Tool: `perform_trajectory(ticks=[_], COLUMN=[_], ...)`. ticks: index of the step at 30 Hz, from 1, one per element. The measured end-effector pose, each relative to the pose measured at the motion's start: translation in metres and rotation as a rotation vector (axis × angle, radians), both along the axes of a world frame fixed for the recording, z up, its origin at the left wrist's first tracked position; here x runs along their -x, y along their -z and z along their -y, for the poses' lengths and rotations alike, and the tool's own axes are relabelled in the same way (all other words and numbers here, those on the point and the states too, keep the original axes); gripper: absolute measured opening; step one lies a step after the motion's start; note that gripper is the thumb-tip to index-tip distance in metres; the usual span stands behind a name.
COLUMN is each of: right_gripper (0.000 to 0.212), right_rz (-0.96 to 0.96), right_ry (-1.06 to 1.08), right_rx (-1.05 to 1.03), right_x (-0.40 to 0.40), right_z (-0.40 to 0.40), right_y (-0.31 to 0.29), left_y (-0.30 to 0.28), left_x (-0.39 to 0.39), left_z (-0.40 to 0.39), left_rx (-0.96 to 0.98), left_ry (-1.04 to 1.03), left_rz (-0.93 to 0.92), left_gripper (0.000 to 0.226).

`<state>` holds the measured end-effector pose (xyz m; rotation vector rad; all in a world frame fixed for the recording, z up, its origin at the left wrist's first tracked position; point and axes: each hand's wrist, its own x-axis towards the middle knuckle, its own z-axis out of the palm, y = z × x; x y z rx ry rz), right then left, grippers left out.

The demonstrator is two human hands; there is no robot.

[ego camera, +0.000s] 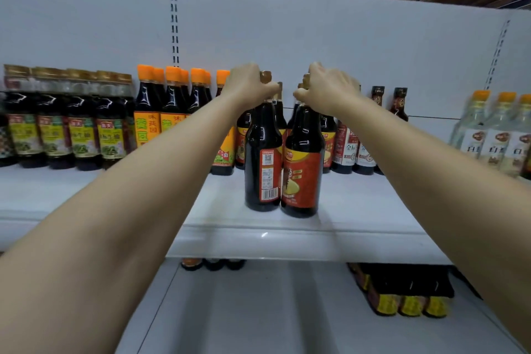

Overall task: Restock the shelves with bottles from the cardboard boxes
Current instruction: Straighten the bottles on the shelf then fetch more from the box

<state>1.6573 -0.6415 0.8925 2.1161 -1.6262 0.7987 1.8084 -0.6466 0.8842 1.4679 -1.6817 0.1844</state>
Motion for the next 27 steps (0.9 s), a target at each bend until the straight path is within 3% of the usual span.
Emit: perform_trajectory(ticks=[3, 8, 12, 14, 18, 21, 24, 27], right_gripper=[0.048, 0.053, 0.037, 0.04, 0.043, 0.04, 0.06, 0.081], right_rz=[0.089, 0.481, 0.592, 0.639, 0.63, 0.507, 0.322, 0.338], right_ry=[-0.099, -0.316, -0.42, -0.469, -0.474, -0.391, -0.249, -0.256], right_rx=[-0.03, -0.155, -0.199, -0.212, -0.148, -0.109, -0.084, -0.323], right_x=[0.008, 0.026, 0.033, 0.034, 0.032, 0.029, 0.031, 0.039], right_z=[0.002, -0.001, -0.001, 0.001, 0.001, -0.004, -0.007, -0.011], right_y=[0.003, 0.007, 0.015, 0.021, 0.028, 0.041, 0.065, 0.089], left_y=[0.01, 0.01, 0.012, 0.015, 0.021, 0.033, 0.058, 0.096], left_x=[0.002, 0.002, -0.008, -0.013, -0.012, -0.005, -0.001, -0.002], left_z=[-0.003, -0.013, -0.017, -0.021, -0.025, -0.029, -0.035, -0.045], left_rx=[0.01, -0.036, -0.083, -0.103, -0.094, -0.108, -0.161, -0.294], left_ry=[0.133, 0.148, 0.265, 0.296, 0.343, 0.243, 0.165, 0.177], left_rz=[-0.189, -0.305, -0.467, -0.514, -0.492, -0.437, -0.359, -0.433], left_gripper=[0.039, 0.031, 0.024, 0.034, 0.026, 0.037, 0.042, 0.06])
